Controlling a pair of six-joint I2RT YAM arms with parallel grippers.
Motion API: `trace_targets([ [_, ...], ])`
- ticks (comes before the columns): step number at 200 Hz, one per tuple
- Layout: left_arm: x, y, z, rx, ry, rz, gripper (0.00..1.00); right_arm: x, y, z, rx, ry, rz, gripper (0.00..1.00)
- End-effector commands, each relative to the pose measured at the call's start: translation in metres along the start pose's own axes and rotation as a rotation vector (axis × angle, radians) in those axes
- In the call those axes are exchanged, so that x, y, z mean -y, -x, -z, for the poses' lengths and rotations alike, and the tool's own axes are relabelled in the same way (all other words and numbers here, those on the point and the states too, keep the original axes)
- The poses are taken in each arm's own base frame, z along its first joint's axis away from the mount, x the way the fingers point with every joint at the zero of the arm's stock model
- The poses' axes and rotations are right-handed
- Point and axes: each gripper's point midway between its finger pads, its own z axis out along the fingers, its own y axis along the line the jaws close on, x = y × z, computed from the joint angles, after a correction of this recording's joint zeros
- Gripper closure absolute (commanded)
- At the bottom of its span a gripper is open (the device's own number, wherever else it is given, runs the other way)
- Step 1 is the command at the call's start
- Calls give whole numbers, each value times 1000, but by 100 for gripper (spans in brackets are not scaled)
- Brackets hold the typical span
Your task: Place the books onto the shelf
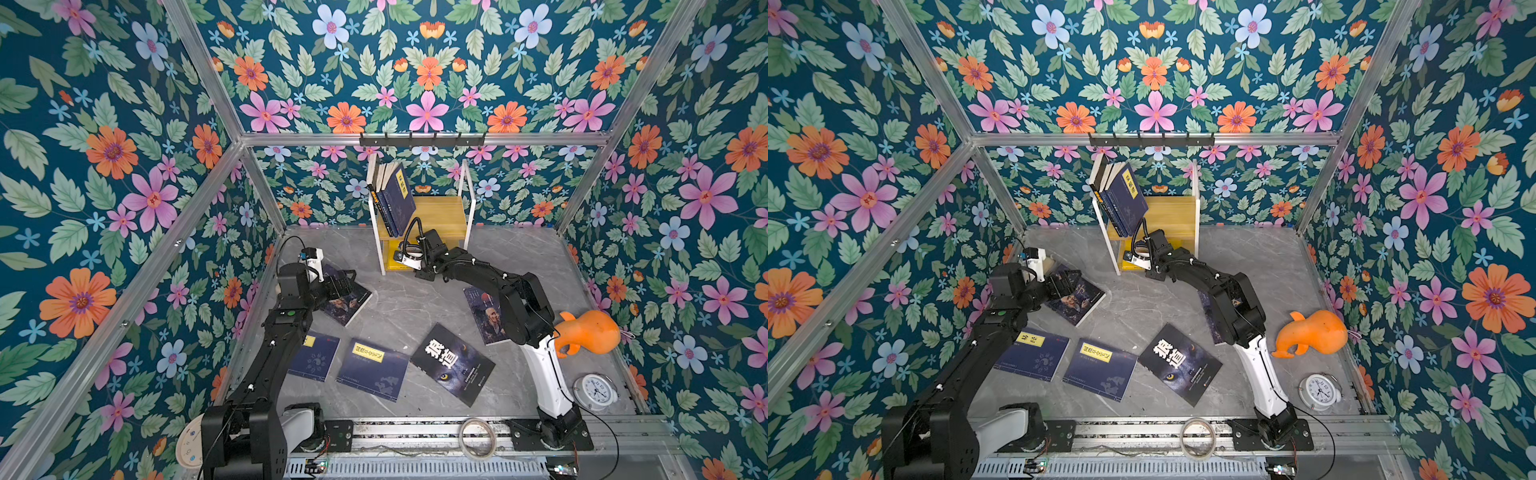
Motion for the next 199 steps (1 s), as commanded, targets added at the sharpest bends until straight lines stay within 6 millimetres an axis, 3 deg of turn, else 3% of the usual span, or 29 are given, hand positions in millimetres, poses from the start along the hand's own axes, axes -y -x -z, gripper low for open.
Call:
trace_targets([
  [1, 3, 4, 2, 13, -11, -10, 2, 8, 3, -2, 6, -38, 7, 74],
  [56, 2, 3, 1, 15, -14, -9, 2, 7, 8, -2, 15, -34, 16, 76],
  [116, 3, 4, 2, 17, -14, -8, 2, 0, 14, 13, 36, -9, 19, 77],
  [138, 3, 4, 2, 20, -15, -11, 2, 3, 19, 32, 53, -20, -18, 76],
  [168, 2, 3, 1, 6, -8, -33, 2, 1, 38, 76, 136, -39, -192, 66],
  [199, 4, 6, 2, -29, 9, -162, 1, -33, 66, 113, 229, -2, -377, 56],
])
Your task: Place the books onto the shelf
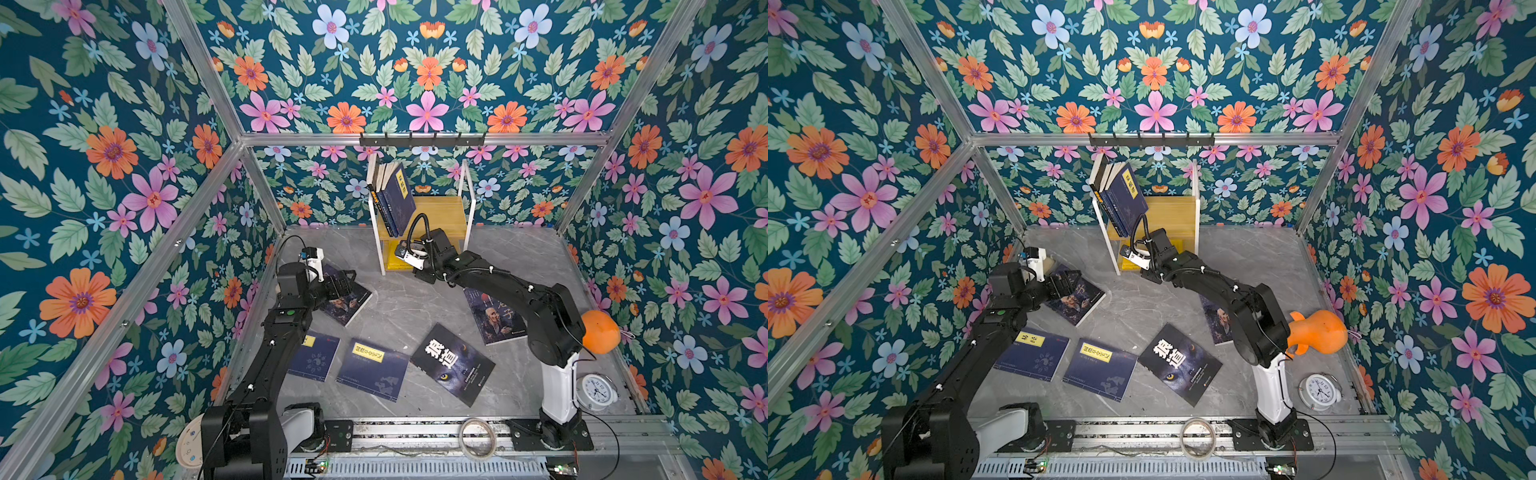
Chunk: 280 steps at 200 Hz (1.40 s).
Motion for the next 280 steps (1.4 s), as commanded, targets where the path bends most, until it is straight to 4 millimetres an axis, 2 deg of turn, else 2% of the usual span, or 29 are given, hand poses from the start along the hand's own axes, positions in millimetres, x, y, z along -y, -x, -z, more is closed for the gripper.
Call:
trace_targets([
  [1, 1, 4, 1, -23, 13, -124, 1, -24, 22, 18, 78, 26, -210, 56],
  [19, 0, 8, 5, -52, 46, -202, 1, -47, 39, 32, 139, 48, -342, 52],
  [39, -8, 13, 11, -43, 111, -223, 1, -66, 47, 36, 192, 52, -515, 49],
  [77, -26, 11, 12, -28, 180, -37, 0, -82, 37, 27, 261, 82, -826, 46],
  [95, -41, -5, 6, -15, 197, 97, 1, -90, 27, 15, 298, 83, -876, 45],
  [112, -64, -25, 2, -12, 221, 254, 3, -98, 14, 1, 295, 76, -898, 44],
  [126, -79, -35, 1, -11, 251, 311, 4, -107, 15, -9, 306, 117, -928, 44],
  [141, -88, -40, -1, -8, 265, 338, 4, -115, 29, -20, 325, 191, -956, 44],
  [166, -110, -48, 3, 3, 319, 430, 5, -118, 49, -40, 332, 242, -1024, 44],
  [186, -122, -55, 5, 7, 359, 452, 6, -113, 58, -55, 350, 241, -1119, 44],
  [212, -138, -57, 5, 6, 398, 489, 7, -108, 51, -78, 342, 188, -1261, 44],
  [243, -161, -60, 3, 3, 453, 516, 8, -120, 48, -102, 298, 200, -1374, 44],
  [280, -176, -71, -13, -81, 472, 529, 12, -120, 40, -120, 288, 167, -1441, 44],
])
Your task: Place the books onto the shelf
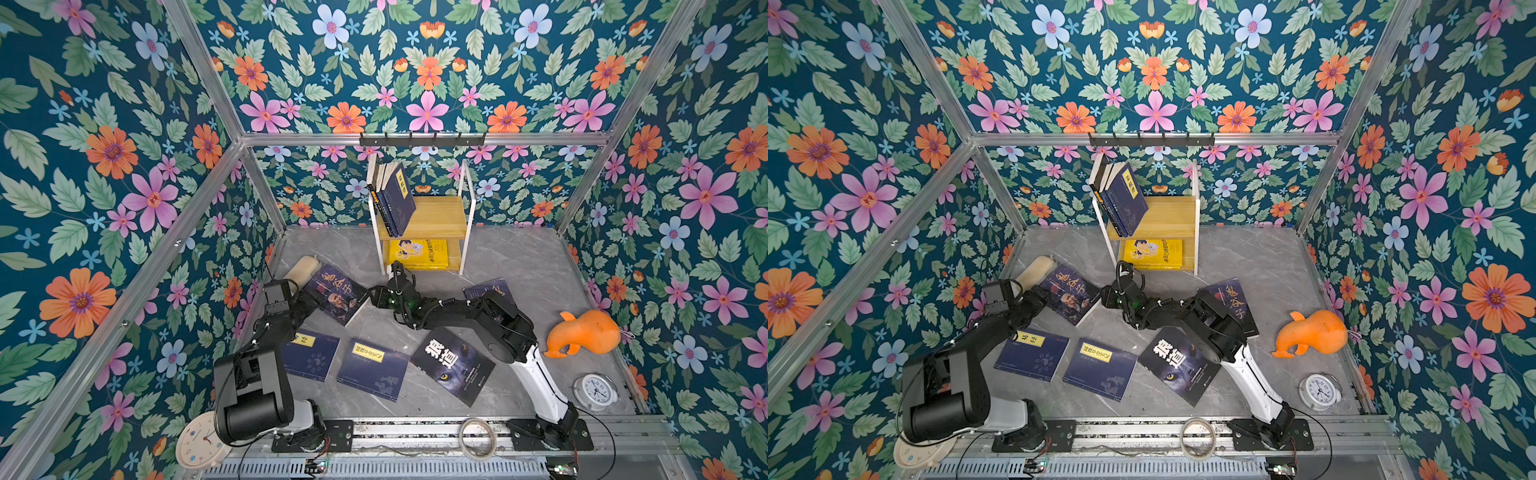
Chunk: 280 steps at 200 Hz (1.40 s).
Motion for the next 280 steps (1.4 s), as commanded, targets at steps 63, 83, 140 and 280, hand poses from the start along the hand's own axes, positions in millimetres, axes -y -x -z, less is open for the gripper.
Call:
trace_targets([
  [63, -15, -16, -37, -124, 27, 10, 29, 0, -13, -37, -27, 60, -101, 43],
  [83, -16, -23, -41, -159, 23, 21, 39, -9, -20, -41, -55, 120, -108, 45],
  [140, -1, -39, -44, -193, -29, 0, 64, -56, -12, -21, -97, 298, -34, 49],
  [280, 12, -47, -39, -189, -69, -55, 70, -87, -8, 7, -139, 448, -36, 51],
])
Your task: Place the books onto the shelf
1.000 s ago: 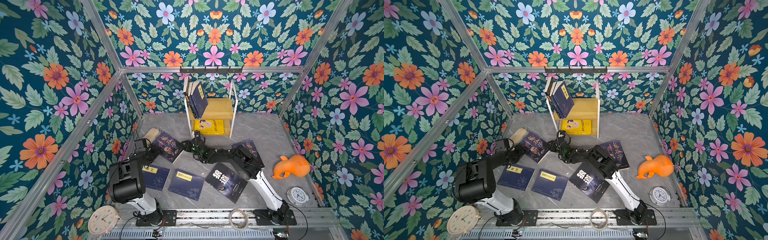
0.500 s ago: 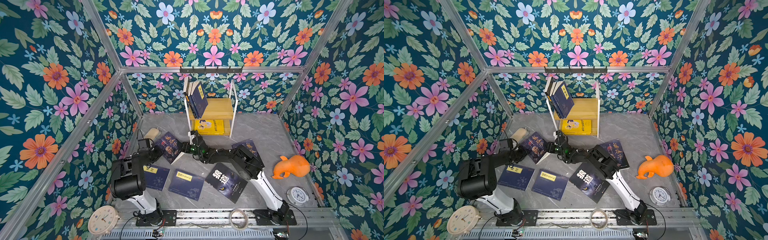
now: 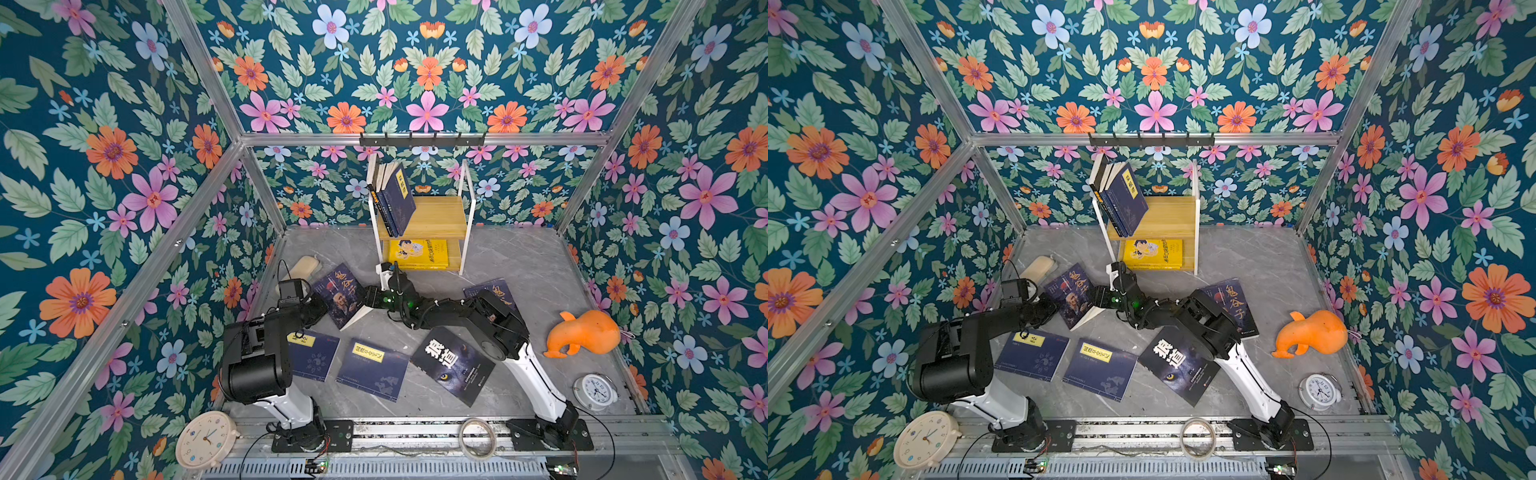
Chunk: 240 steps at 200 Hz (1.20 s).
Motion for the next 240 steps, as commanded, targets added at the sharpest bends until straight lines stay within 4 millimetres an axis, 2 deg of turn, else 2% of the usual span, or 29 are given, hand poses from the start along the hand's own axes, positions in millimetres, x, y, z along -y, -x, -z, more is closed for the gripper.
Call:
trace_targets([
  [1, 6, -1, 0, -2, -30, -24, 71, -32, 7, 2, -18, 113, 8, 51],
  [13, 7, 1, 1, 1, -32, -33, 71, -32, 6, 1, -32, 118, 4, 50],
  [91, 10, -3, 0, 1, -41, -45, 73, -11, -28, -19, -172, 127, -160, 49],
  [128, 11, -2, 3, 6, -43, -48, 74, -21, -18, -9, -138, 136, -135, 49],
  [160, 11, -2, 4, 10, -41, -52, 74, -23, 0, 6, -75, 136, -120, 49],
  [219, 10, -2, 5, 14, -35, -61, 73, -11, -6, 5, -81, 110, -141, 51],
  [240, 11, -3, 5, 14, -41, -58, 73, -9, 1, 9, -64, 81, -122, 52],
])
